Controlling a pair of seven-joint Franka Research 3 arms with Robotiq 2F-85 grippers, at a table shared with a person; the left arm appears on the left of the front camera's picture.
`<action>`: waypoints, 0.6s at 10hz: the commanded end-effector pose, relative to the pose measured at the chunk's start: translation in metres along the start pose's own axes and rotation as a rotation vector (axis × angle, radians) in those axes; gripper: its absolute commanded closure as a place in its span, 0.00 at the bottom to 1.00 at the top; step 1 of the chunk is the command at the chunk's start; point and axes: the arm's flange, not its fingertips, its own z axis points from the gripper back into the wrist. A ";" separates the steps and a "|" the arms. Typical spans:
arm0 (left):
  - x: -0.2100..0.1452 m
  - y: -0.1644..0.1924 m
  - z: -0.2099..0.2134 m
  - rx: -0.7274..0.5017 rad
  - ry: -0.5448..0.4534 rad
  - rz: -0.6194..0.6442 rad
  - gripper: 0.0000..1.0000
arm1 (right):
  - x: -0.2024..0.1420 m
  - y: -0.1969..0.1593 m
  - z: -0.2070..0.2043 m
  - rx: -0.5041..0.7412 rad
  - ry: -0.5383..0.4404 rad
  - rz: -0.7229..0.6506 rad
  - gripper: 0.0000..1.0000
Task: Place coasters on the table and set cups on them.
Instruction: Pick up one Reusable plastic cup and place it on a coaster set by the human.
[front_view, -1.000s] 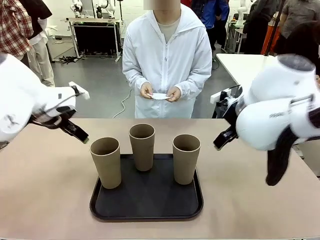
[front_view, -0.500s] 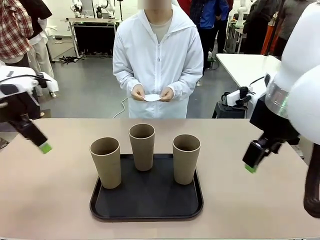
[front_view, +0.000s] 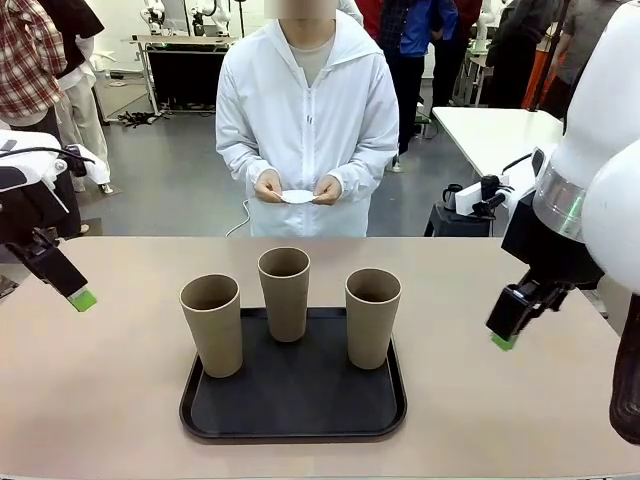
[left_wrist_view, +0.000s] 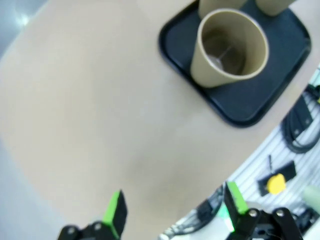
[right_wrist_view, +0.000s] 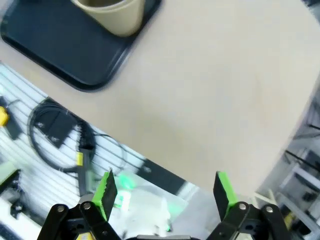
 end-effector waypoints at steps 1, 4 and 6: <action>-0.004 0.021 0.014 -0.227 -0.105 0.030 0.00 | -0.006 -0.050 -0.029 0.613 -0.179 -0.147 0.00; -0.023 0.099 0.026 -0.778 -0.334 0.116 0.00 | -0.048 -0.147 -0.034 1.128 -0.414 -0.500 0.00; -0.042 0.158 0.018 -0.974 -0.369 0.226 0.00 | -0.083 -0.192 -0.053 1.277 -0.480 -0.632 0.00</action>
